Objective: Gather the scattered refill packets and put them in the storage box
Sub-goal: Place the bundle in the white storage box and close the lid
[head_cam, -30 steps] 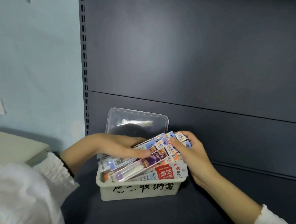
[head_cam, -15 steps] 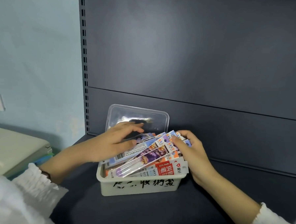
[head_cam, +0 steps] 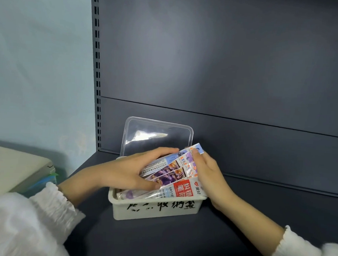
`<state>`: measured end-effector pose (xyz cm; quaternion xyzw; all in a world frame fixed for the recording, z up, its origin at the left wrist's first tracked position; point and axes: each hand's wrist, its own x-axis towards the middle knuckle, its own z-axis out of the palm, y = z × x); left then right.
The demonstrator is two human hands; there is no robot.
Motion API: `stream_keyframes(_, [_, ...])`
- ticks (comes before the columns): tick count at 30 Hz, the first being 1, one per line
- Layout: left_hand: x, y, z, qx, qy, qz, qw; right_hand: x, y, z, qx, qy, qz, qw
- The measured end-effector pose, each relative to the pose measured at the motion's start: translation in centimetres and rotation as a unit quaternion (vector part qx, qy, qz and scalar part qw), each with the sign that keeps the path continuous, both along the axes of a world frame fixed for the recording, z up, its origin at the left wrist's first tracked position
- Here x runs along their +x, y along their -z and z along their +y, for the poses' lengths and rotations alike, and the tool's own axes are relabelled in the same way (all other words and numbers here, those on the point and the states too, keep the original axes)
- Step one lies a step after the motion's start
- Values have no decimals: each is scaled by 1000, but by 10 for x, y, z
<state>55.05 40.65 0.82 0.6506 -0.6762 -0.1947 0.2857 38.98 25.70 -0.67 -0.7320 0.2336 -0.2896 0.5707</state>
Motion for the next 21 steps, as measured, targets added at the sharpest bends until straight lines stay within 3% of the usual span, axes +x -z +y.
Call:
stream_keyframes(13, [50, -7, 21, 26, 109, -55, 992, 25, -2, 51, 34, 97, -73, 992])
stream_keyframes(18, [59, -2, 35, -69, -6, -54, 996, 29, 0, 57, -6, 156, -25, 987])
stream_keyframes(21, [59, 5, 46, -72, -58, -78, 993, 32, 1, 60, -52, 181, -4, 982])
